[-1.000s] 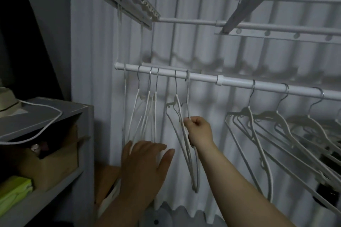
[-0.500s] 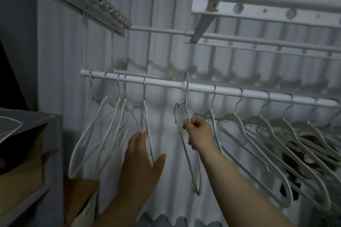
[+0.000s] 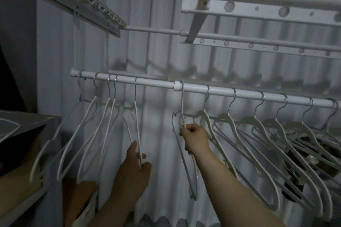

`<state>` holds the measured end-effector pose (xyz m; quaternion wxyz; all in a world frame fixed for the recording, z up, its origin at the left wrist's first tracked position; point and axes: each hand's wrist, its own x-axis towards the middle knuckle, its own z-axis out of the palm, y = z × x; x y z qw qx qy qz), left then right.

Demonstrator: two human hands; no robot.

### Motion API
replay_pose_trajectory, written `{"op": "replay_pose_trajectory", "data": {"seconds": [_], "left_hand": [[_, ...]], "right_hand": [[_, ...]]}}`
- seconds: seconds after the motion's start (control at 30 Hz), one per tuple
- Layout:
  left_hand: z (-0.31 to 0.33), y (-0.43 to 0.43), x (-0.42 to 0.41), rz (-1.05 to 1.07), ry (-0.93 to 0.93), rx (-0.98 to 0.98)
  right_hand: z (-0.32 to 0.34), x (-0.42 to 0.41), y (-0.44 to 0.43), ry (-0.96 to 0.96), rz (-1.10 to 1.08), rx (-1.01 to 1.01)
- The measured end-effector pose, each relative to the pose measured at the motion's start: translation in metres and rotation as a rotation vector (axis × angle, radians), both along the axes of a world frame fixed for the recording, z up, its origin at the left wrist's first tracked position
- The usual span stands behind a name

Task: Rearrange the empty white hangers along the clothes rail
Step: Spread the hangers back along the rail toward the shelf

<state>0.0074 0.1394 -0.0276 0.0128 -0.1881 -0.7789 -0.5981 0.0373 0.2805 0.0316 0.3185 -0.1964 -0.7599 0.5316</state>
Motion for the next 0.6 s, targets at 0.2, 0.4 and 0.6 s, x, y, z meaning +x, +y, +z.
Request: {"op": "replay_pose_trajectory", "data": {"seconds": [0.2, 0.4, 0.6], "left_hand": [[0.000, -0.006, -0.004, 0.074, 0.032, -0.059], [-0.001, -0.004, 0.002, 0.071, 0.071, -0.062], [-0.002, 0.000, 0.007, 0.063, 0.087, -0.035]], "right_hand": [[-0.004, -0.003, 0.004, 0.001, -0.015, -0.039], [-0.006, -0.002, 0.007, 0.014, -0.027, -0.090], [-0.001, 0.012, 0.008, -0.004, -0.010, -0.049]]}}
